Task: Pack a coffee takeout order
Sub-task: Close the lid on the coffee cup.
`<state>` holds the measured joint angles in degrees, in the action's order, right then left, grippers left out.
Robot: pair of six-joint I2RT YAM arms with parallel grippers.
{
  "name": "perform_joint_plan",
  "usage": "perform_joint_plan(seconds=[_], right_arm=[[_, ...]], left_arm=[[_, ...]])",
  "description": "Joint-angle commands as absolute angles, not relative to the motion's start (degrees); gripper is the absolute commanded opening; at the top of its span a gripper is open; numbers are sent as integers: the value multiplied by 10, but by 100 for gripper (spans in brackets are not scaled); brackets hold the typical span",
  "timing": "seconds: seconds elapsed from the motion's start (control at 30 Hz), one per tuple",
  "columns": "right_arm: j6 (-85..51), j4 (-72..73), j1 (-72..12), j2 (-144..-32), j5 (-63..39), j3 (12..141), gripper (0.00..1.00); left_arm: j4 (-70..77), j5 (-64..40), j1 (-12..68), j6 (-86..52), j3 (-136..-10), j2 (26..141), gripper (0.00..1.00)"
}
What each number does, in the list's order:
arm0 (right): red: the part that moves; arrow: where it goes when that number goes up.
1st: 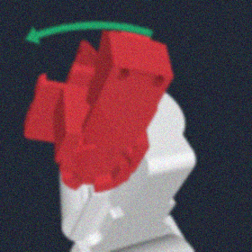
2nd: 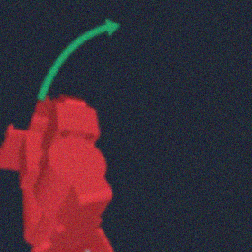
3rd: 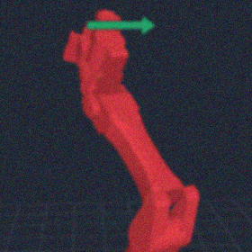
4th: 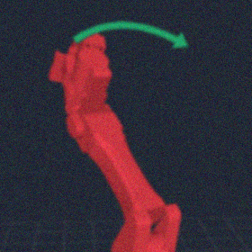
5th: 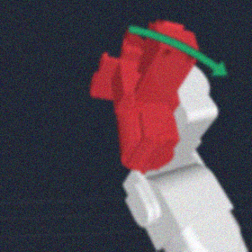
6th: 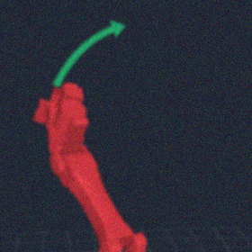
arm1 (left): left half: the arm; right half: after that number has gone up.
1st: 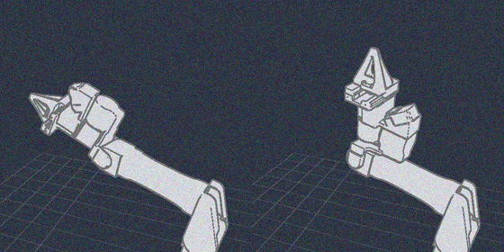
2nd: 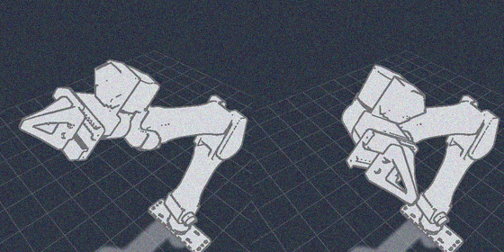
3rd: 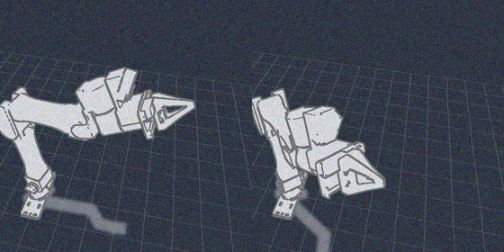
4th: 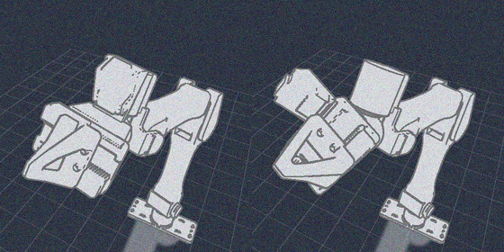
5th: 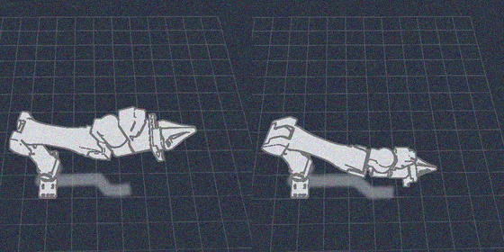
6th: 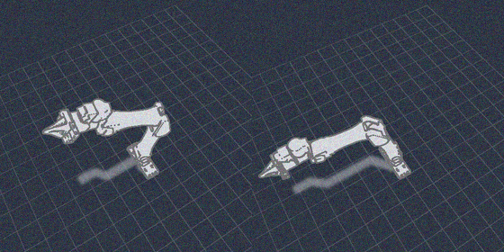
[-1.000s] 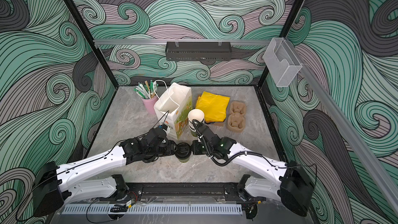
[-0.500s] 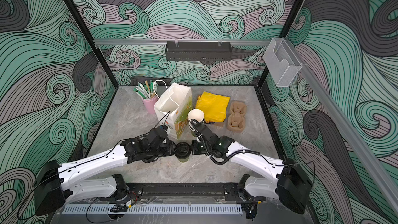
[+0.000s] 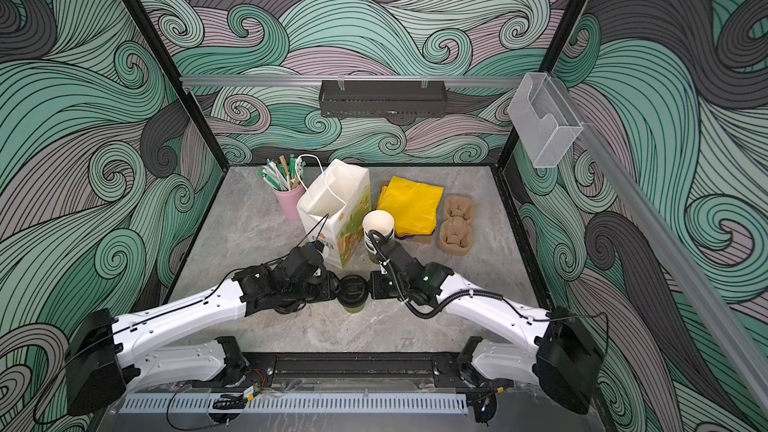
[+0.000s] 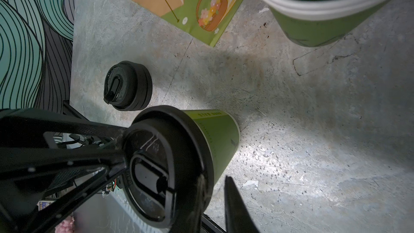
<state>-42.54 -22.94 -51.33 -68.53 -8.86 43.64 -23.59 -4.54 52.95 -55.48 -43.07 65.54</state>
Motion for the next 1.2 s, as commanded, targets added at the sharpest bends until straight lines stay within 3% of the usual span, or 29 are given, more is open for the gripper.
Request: perform_joint_plan(seconds=[0.0, 0.17, 0.63, 1.17], right_arm=[[-420, -256, -518, -659, -91, 441, 36], [-411, -275, -518, -612, -79, 440, 43], [-410, -282, -538, -599, -146, 407, 37], [-416, -243, -543, -637, -163, 399, 41]], left_arm=[[-249, -46, 529, -548, -445, 652, 37], [-235, -50, 529, -552, -442, 649, 38], [-227, -59, 530, -553, -437, 640, 38], [-249, -53, 530, -546, -442, 650, 37]])
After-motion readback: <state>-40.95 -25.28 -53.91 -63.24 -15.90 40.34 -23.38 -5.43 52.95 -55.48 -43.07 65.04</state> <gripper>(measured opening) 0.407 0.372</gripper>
